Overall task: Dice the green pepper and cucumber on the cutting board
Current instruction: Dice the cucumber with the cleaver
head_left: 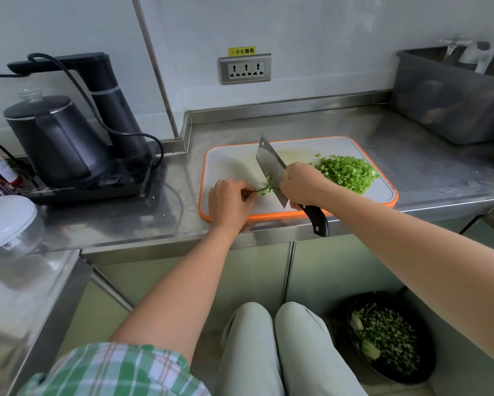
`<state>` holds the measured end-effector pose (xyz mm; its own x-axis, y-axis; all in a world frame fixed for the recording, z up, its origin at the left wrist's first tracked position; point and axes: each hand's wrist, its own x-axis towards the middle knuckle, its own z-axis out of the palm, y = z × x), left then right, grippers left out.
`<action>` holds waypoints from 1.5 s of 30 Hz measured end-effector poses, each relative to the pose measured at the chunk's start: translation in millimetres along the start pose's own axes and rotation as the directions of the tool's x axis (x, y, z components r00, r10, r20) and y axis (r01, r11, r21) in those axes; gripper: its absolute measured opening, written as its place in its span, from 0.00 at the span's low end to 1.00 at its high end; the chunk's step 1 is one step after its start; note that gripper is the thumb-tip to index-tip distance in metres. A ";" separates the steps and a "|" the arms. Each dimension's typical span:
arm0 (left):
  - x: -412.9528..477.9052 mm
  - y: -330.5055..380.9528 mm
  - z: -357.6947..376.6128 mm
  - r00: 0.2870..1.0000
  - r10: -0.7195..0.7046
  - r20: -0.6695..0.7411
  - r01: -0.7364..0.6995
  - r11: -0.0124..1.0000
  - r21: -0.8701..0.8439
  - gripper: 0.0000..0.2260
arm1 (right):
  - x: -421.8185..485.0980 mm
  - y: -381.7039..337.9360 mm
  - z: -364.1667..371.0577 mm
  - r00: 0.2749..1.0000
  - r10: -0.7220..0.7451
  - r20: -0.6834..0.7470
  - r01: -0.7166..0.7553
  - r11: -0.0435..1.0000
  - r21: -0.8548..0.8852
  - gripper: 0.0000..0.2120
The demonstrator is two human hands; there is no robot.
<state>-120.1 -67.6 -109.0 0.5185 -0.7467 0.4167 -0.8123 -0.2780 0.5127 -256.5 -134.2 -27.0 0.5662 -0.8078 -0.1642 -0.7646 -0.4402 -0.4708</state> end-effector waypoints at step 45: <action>2.8 -3.7 5.2 0.999 0.017 -0.034 -0.018 1.000 -0.020 0.04 | 6.0 4.3 2.4 0.999 -0.032 -0.022 0.031 0.999 -0.025 0.07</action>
<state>-117.1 -71.8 -113.6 0.5133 -0.7302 0.4509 -0.8159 -0.2522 0.5203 -255.7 -140.0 -32.0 0.5836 -0.8015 -0.1303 -0.7537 -0.4750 -0.4541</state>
